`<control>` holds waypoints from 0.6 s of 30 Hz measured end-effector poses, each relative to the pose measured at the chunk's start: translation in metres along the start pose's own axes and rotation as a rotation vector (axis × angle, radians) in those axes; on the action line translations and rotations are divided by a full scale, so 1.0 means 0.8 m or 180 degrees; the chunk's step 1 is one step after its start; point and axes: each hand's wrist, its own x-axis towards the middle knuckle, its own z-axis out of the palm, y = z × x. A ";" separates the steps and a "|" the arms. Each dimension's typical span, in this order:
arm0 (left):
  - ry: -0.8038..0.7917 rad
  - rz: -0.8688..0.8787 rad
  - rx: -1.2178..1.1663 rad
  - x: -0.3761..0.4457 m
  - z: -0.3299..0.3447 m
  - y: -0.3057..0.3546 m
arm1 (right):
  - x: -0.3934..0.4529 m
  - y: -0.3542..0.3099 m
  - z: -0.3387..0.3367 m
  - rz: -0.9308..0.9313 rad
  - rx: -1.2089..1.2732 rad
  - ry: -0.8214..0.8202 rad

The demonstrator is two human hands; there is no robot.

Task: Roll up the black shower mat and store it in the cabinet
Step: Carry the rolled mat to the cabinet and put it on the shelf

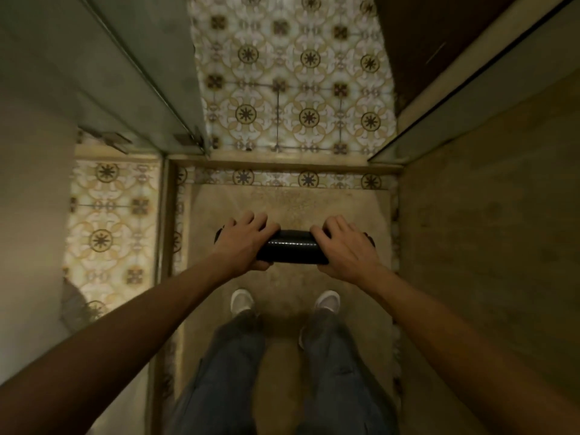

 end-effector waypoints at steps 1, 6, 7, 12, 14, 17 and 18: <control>-0.0034 0.0001 -0.0037 -0.018 -0.026 0.007 | -0.018 -0.007 -0.027 0.0011 0.0040 -0.0028; -0.0019 0.0036 -0.0013 -0.074 -0.128 0.020 | -0.068 -0.030 -0.123 0.0019 0.0048 0.0123; 0.0015 0.0038 0.0044 -0.080 -0.141 0.019 | -0.070 -0.031 -0.136 0.0012 0.0023 0.0167; 0.0130 0.0115 0.0028 -0.093 -0.191 0.004 | -0.069 -0.037 -0.186 -0.0007 -0.0071 0.0270; 0.0166 0.0147 0.0047 -0.091 -0.210 -0.005 | -0.063 -0.036 -0.203 -0.0006 -0.0073 0.0333; 0.0194 0.0167 0.0112 -0.077 -0.239 -0.019 | -0.050 -0.029 -0.229 -0.0005 -0.0057 0.0410; 0.0211 0.0184 0.0122 -0.069 -0.249 -0.025 | -0.043 -0.023 -0.239 0.0000 -0.0055 0.0431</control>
